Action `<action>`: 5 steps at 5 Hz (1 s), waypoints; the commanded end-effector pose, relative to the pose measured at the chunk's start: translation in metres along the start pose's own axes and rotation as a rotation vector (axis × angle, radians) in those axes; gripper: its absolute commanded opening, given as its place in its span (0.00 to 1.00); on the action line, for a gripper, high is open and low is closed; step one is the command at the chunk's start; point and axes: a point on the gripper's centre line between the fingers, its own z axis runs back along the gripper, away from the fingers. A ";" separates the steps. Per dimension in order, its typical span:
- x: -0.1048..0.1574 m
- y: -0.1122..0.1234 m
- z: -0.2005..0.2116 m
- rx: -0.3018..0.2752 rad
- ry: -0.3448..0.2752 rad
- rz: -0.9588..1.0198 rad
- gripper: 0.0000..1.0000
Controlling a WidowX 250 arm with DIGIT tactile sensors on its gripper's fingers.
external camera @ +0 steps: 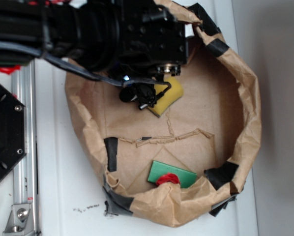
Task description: Grab the black box.
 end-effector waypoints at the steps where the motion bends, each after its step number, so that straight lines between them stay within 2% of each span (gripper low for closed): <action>1: -0.010 0.004 0.086 -0.224 -0.208 -0.116 0.00; 2: -0.006 -0.031 0.117 -0.253 -0.271 -0.362 0.00; 3: -0.006 -0.056 0.127 -0.189 -0.297 -0.438 0.00; 4: -0.009 -0.069 0.125 -0.168 -0.254 -0.465 0.00; 5: -0.010 -0.063 0.124 -0.158 -0.245 -0.444 0.00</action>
